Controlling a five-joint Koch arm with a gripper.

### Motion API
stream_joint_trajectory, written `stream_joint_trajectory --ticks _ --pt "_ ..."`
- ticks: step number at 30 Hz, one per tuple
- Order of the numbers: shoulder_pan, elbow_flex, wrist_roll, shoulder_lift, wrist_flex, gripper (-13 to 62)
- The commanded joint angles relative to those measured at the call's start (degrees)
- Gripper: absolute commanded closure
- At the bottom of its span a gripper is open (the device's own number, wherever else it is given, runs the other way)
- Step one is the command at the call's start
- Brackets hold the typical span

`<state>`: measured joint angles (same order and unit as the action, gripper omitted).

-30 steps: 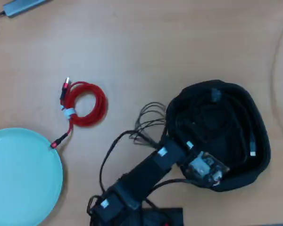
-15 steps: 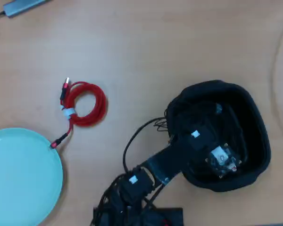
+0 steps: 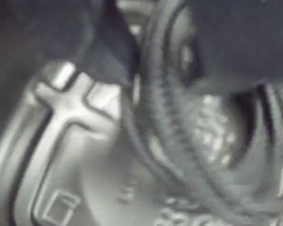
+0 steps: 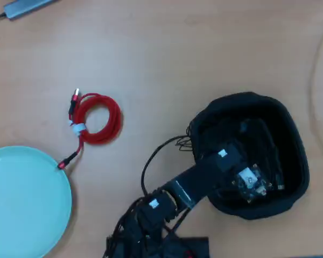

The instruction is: Put a black charging cable in a black bowl and put a red charging cable in a green bowl

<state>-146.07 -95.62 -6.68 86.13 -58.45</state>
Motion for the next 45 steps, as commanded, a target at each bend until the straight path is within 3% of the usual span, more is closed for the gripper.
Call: stream_joint_trajectory --ticks 1,5,15,19,31,40,45 --pt "0.0 0.5 -0.8 1.1 7.6 26.4" --pt "-0.2 0.3 -0.2 4.1 6.9 16.9" --pt "2.6 2.3 8.2 28.3 6.7 16.6" --pt "8.3 1.4 8.2 31.8 6.4 16.6" --pt "59.2 -0.9 8.8 31.3 6.8 16.7" --pt "73.6 -12.6 7.9 31.3 7.9 16.7" --pt "81.2 -13.6 15.8 30.3 9.8 16.9"
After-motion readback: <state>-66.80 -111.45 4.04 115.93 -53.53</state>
